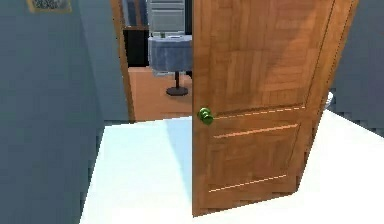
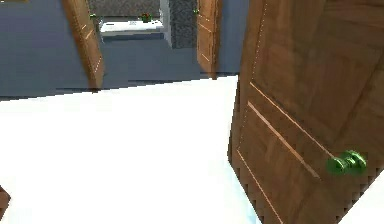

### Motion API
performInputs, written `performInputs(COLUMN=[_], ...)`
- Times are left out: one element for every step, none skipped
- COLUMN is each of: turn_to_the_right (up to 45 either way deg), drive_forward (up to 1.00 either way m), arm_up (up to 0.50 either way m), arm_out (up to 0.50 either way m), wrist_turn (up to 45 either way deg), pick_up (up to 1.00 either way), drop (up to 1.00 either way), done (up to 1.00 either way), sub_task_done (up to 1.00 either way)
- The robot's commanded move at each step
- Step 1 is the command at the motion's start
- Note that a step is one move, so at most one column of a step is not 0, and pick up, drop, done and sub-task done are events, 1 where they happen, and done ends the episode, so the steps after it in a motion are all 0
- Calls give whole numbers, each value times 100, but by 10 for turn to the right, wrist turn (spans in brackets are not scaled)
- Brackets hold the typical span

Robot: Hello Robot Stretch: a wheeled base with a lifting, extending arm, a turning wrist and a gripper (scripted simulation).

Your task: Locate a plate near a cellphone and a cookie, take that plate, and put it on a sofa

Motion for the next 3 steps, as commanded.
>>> performInputs(turn_to_the_right=[0,-120,0], drive_forward=[30,0,100], arm_up=[0,0,0], arm_out=[0,0,0], wrist_turn=[0,0,0], pick_up=[0,0,0], drop=[0,0,0], done=[0,0,0], sub_task_done=[0,0,0])
